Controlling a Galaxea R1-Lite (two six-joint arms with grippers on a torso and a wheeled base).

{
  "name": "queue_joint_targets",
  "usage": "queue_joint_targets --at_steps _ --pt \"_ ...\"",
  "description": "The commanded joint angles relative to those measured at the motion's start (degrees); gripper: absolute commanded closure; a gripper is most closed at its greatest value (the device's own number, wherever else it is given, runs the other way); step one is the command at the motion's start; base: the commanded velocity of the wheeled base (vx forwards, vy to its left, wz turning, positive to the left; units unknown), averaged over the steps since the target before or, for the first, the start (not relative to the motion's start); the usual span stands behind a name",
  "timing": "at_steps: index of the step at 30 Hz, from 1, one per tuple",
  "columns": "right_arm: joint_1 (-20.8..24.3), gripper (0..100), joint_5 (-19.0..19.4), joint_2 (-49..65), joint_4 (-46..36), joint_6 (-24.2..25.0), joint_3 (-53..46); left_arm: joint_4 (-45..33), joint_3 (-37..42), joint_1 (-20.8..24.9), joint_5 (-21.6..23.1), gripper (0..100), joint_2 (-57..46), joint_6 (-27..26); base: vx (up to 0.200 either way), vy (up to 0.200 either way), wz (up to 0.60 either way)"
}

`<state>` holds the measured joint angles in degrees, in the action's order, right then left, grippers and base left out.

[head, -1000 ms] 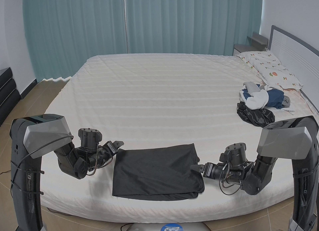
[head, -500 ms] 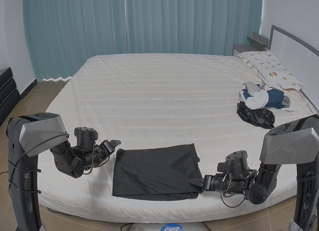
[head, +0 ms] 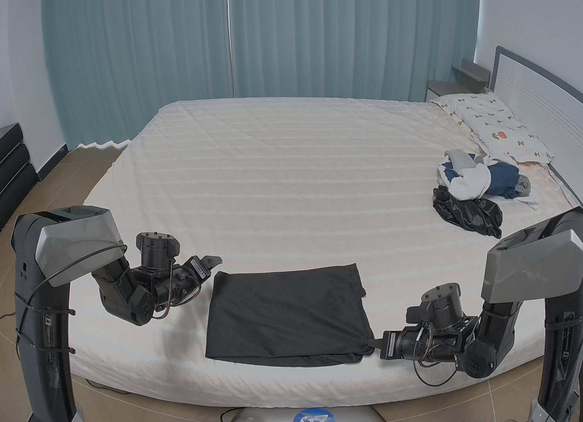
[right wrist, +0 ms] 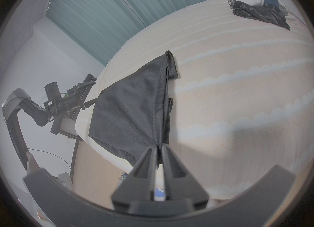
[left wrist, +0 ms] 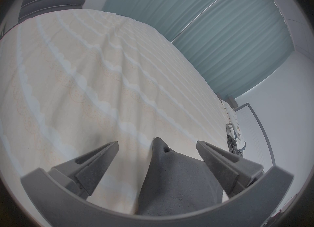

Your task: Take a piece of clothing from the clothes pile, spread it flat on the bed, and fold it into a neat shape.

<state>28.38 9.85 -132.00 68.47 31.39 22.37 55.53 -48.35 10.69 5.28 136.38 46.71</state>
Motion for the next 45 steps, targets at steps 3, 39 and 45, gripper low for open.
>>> queue_joint_targets --at_steps 3,39,45 --pt "-0.1 0 -0.1 0.3 0.2 0.0 -0.5 0.0 0.1 0.0 0.0 0 0.1 0.0 0.0 0.0 0.0" --pt "-4.2 100 -8.1 -18.7 -17.5 4.5 50.6 0.1 -0.3 0.0 0.0 0 0.3 0.1 0.0 0.0 0.0" --pt "-4.4 100 -8.9 -19.3 -17.4 4.6 51.7 0.1 -0.3 0.0 -0.1 0 0.3 0.1 0.0 0.0 0.0"
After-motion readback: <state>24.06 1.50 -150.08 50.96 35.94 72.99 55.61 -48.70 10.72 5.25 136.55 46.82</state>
